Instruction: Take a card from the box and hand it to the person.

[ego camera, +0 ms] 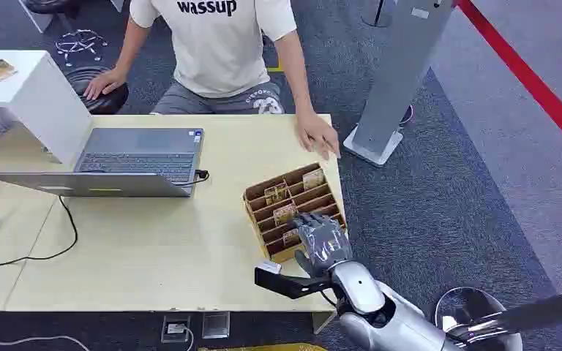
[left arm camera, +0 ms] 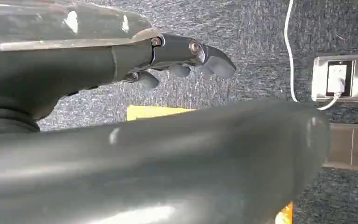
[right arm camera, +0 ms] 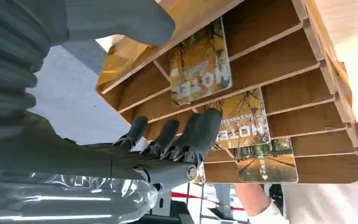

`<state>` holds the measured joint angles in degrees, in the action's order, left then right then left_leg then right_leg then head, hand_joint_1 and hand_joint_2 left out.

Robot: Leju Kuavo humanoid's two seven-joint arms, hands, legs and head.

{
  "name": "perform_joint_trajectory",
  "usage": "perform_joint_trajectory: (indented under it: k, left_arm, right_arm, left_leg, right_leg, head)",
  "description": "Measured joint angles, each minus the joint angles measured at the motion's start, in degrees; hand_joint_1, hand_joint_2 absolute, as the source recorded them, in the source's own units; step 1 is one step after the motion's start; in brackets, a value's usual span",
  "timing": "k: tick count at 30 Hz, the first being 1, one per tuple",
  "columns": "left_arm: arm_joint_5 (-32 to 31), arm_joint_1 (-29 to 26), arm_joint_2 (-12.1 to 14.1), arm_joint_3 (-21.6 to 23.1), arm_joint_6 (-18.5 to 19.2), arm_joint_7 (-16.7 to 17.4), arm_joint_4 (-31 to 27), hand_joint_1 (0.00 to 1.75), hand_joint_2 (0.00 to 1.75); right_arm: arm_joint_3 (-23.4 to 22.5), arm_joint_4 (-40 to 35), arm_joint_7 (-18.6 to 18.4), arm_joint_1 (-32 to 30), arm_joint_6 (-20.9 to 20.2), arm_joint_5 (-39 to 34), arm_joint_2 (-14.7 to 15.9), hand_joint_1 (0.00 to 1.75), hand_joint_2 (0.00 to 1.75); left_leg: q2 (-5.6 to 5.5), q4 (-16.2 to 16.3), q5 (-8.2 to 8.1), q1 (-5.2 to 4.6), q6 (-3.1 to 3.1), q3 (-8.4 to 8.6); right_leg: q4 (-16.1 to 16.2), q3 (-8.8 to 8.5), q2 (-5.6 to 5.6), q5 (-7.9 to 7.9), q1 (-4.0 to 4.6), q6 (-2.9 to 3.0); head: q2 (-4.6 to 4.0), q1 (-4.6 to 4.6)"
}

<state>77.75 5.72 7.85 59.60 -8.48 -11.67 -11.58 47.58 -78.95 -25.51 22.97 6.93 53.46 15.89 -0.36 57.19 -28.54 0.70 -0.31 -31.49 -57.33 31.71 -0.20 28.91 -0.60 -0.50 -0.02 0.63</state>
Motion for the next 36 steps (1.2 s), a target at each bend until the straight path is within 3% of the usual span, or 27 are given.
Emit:
perform_joint_trajectory:
  k: [5,9,11,15,16,20,27,31,33,36]
  left_arm:
    - [0.0,0.0,0.0,0.0,0.0,0.0,0.0,0.0,0.0]
    - [0.0,0.0,0.0,0.0,0.02,0.0,0.0,0.0,0.0]
    - [0.0,0.0,0.0,0.0,0.02,0.0,0.0,0.0,0.0]
    - [0.0,-0.02,0.0,0.0,0.09,-0.02,0.0,0.0,0.0]
    - [0.0,-0.01,0.0,0.0,0.09,-0.04,0.0,0.0,0.0]
    - [0.0,-0.02,0.0,0.0,0.09,-0.04,0.0,0.0,0.0]
    - [0.0,-0.02,0.0,0.0,0.09,-0.04,0.0,0.0,0.0]
    - [0.07,-0.02,0.0,0.0,0.09,-0.04,0.0,0.0,0.0]
    - [0.07,-0.02,0.0,0.0,0.07,-0.04,0.0,0.0,0.0]
    - [0.07,-0.02,0.0,0.0,0.2,-0.33,0.0,0.0,0.0]
  right_arm:
    - [0.0,0.09,0.0,0.0,0.04,-0.04,0.0,1.01,1.75]
    - [-0.04,0.09,0.02,0.05,0.33,-0.09,0.0,1.08,1.75]
    - [-0.04,0.09,0.02,0.14,0.39,-0.09,-0.02,1.29,1.75]
    - [-0.02,0.17,0.07,0.04,0.35,-0.33,0.0,1.29,1.75]
    - [-0.02,0.17,0.09,0.04,0.33,-0.35,0.0,1.36,1.75]
    - [-0.02,0.17,0.15,0.07,0.31,-0.44,0.0,1.29,1.75]
    - [-0.04,0.17,0.31,0.09,0.28,-0.5,0.0,1.33,1.75]
    - [-0.04,0.17,0.46,0.1,0.28,-0.7,0.0,1.41,1.75]
    - [-0.04,0.17,0.48,0.12,0.26,-0.85,-0.02,1.57,1.75]
    - [-0.02,0.24,0.55,0.23,0.22,-1.14,-0.02,1.61,1.75]
  left_leg:
    - [0.0,0.0,0.0,0.0,0.0,0.0]
    - [0.0,0.0,0.0,0.0,0.0,0.03]
    - [0.0,0.0,0.0,0.0,0.0,0.05]
    - [0.0,0.0,0.0,0.0,0.0,0.05]
    - [0.0,0.0,0.0,0.0,0.0,0.05]
    - [0.0,0.0,0.0,0.0,0.0,0.06]
    - [0.0,0.0,0.0,0.0,0.0,0.06]
    - [0.0,0.0,0.0,0.0,0.0,0.08]
    - [0.0,0.0,0.0,0.0,0.0,0.08]
    - [0.0,0.0,0.0,0.0,0.0,0.08]
  right_leg:
    - [0.0,0.0,0.0,0.0,0.0,0.0]
    - [0.0,-0.03,0.0,0.0,0.0,0.0]
    - [0.0,-0.04,0.0,0.0,0.0,0.0]
    - [0.0,-0.05,0.0,0.0,0.0,0.0]
    - [0.0,-0.05,0.0,0.0,0.0,0.0]
    - [0.0,-0.05,0.0,0.0,0.0,0.0]
    - [0.0,-0.06,0.0,0.0,0.0,0.0]
    - [0.0,-0.08,0.0,0.0,0.0,0.0]
    - [0.0,-0.08,0.0,0.0,0.0,0.0]
    - [0.0,-0.08,0.0,0.0,0.0,0.0]
  head:
    - [0.0,0.0]
    - [0.0,0.02]
    - [0.0,0.02]
    - [0.0,0.0]
    - [0.0,0.0]
    - [0.0,0.02]
    - [0.0,0.02]
    - [0.02,0.0]
    - [0.0,0.0]
    - [0.0,0.0]
